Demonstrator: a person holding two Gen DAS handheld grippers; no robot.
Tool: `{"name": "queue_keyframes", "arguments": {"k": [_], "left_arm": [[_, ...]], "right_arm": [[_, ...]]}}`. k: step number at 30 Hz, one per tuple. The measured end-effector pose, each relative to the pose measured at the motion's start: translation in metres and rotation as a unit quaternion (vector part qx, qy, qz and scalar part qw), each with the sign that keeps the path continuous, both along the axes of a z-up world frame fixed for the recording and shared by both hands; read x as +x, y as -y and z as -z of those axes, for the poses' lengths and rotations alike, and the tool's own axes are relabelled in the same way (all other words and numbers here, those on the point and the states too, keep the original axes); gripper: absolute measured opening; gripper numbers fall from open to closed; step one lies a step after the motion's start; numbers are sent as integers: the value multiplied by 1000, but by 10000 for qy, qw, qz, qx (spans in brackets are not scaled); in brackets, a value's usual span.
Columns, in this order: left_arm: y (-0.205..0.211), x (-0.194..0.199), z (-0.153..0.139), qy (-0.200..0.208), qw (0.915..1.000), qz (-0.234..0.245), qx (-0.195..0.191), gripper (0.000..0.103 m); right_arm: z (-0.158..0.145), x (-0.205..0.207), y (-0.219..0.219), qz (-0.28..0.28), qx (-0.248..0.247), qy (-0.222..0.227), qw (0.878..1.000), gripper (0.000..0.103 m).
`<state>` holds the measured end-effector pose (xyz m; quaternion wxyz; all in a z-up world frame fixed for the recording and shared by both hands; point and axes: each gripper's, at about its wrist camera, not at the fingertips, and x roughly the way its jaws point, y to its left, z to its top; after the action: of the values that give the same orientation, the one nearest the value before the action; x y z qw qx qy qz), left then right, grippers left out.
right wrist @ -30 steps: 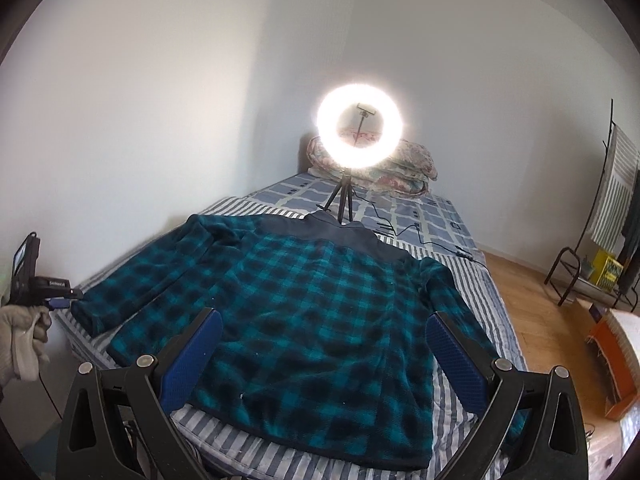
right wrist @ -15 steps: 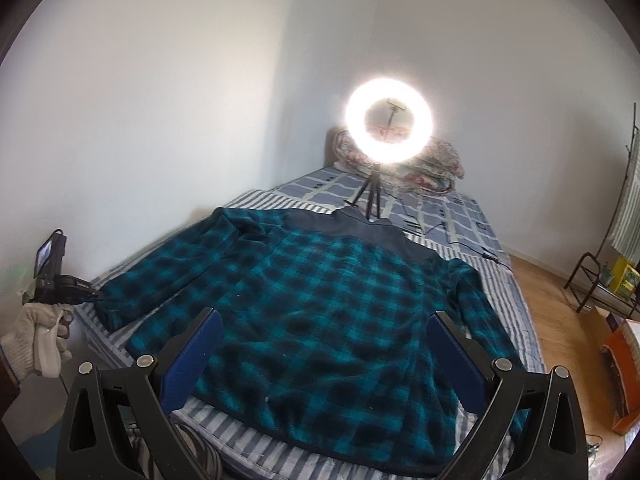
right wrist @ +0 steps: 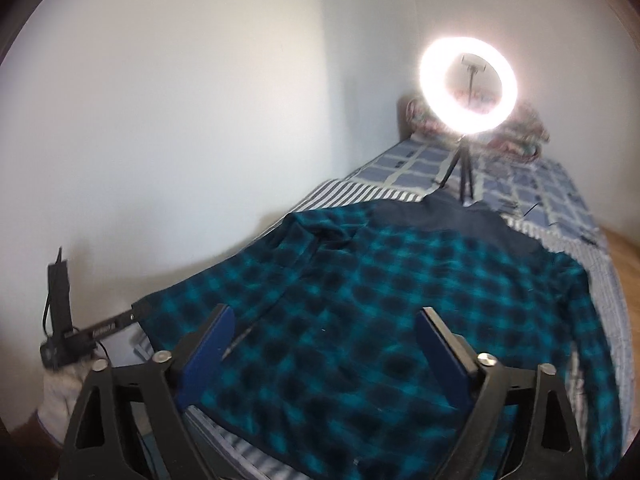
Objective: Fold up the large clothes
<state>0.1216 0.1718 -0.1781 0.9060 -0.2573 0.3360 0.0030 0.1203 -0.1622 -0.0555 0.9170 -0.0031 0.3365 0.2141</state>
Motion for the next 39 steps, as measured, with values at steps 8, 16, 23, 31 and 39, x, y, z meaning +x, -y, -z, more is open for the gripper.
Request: {"name": "queue_keyframes", "arguments": {"k": [8,16,23,31,39], "left_arm": [[21,-4,-5,182,9985,480,-210,3],[23,-2,3,137,9977,605,-274,3],[24,3,6,148,9966,734,-349,3],[35,7,5,228,9943,1011,-268,3],[50,7,2,331,9913,1272,104,3]], "right_arm": [[26,98,-49,-180,433,-1021,9937,78],[70,177,-136,-433,196,-1828,9820,65],[95,217,-193,-528,113,-2155,9750,62],[132,248,-230,-527,-31,-2513,9665,62],[156,272,-256,-414,-383,-2707,9610,53]]}}
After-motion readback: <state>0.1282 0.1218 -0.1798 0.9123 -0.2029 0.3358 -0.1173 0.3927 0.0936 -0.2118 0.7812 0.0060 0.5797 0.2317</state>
